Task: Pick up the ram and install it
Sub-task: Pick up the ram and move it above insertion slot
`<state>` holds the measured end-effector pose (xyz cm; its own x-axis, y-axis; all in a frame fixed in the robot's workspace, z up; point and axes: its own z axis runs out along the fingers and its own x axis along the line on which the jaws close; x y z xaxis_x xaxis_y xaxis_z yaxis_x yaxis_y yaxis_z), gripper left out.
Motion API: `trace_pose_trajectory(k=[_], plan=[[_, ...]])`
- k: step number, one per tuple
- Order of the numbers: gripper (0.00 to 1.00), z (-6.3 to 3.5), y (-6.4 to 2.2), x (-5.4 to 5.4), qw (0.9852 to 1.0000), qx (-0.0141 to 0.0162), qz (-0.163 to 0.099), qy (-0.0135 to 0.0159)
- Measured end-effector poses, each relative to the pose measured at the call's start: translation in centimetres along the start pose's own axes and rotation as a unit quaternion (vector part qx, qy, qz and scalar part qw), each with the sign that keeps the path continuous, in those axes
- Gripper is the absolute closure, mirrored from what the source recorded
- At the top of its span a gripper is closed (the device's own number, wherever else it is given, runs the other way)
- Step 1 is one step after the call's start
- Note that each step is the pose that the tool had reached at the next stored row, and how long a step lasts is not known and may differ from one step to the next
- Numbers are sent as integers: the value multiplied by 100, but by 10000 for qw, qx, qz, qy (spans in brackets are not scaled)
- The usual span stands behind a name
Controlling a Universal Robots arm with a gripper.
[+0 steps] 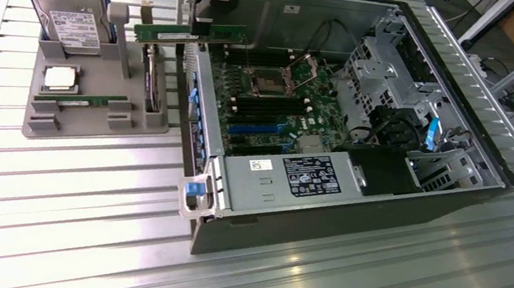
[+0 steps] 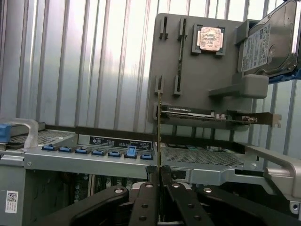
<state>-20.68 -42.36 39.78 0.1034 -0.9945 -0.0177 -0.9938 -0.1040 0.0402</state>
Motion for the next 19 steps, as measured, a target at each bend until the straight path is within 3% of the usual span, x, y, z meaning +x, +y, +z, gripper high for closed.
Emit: trace_pose_trajectory(k=[19], plan=[[87, -13, -307, 32, 10000, 0, 0, 0]])
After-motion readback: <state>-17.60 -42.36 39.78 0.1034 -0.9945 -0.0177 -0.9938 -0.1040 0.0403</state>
